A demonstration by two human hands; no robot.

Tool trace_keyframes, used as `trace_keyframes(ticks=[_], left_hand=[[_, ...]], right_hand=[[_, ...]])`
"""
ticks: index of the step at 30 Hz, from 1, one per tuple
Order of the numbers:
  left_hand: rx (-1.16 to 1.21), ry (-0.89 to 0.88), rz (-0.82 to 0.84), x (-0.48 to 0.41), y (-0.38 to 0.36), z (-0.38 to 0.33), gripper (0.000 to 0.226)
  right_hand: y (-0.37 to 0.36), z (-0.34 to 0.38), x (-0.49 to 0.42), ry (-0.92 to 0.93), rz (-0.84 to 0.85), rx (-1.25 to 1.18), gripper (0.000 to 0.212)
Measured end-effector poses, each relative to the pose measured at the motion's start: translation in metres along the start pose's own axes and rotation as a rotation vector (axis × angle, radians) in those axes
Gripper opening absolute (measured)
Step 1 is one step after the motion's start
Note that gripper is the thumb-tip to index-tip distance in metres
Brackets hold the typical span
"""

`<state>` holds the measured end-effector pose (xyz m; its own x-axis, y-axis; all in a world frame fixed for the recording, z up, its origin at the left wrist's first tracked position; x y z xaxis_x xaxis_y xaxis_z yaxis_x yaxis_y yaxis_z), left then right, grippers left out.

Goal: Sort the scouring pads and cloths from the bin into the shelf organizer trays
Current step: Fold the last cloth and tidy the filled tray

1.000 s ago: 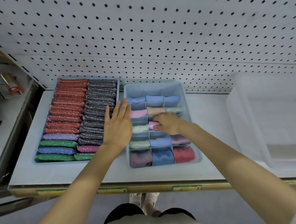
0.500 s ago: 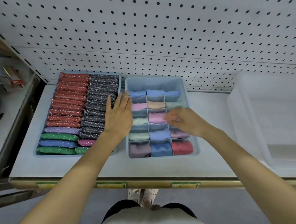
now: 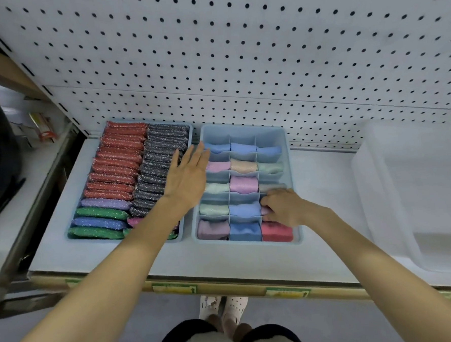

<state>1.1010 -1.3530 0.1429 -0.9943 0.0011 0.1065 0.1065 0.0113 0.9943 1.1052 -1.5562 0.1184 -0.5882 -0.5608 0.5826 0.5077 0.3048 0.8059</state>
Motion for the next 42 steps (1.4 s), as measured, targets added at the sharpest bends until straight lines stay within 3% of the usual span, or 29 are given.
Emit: trace_keyframes(ticks=[5, 9, 13, 17, 20, 24, 27, 31, 36, 42], left_hand=[[0.387, 0.147, -0.228, 0.049, 0.027, 0.045, 0.05], [0.316, 0.252, -0.242, 0.102, 0.018, 0.121, 0.056], [0.178, 0.209, -0.138, 0.11, -0.002, 0.166, 0.072], [0.184, 0.183, -0.05, 0.104, -0.028, 0.177, 0.075], [0.18, 0.146, -0.039, 0.107, -0.03, 0.177, 0.072], [0.17, 0.089, -0.035, 0.111, -0.026, 0.175, 0.072], [0.171, 0.095, -0.09, 0.1, -0.013, 0.175, 0.068], [0.172, 0.009, -0.128, 0.057, 0.01, 0.178, 0.07], [0.093, -0.068, 0.036, 0.041, -0.017, 0.175, 0.064], [0.116, -0.031, -0.026, 0.05, -0.018, 0.173, 0.067]], right_hand=[[0.013, 0.005, 0.006, -0.054, 0.017, -0.165, 0.014], [0.07, 0.046, 0.004, -0.019, -0.317, -0.366, 0.024], [0.097, 0.152, -0.015, 0.197, -0.452, -0.572, 0.044], [0.057, 0.225, -0.059, 0.081, -0.514, -0.351, 0.054], [0.049, 0.229, -0.085, -0.08, -0.52, -0.151, 0.06], [0.054, 0.224, -0.094, -0.064, -0.458, -0.079, 0.066], [0.064, 0.222, -0.083, -0.069, -0.549, -0.145, 0.067], [0.097, 0.199, -0.098, -0.209, -0.712, -0.284, 0.056], [0.088, 0.191, -0.131, -0.278, -0.555, -0.212, 0.054], [0.084, 0.195, -0.129, -0.297, -0.609, -0.238, 0.069]])
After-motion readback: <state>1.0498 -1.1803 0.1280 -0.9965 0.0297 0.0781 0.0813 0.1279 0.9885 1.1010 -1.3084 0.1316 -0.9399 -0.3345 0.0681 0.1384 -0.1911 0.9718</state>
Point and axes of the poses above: each hand's wrist, its own x-axis away from the middle knuckle, its own y-axis out of the back of the hand, z = x × y, the point moved 6 cm from there along -x, towards the middle knuckle
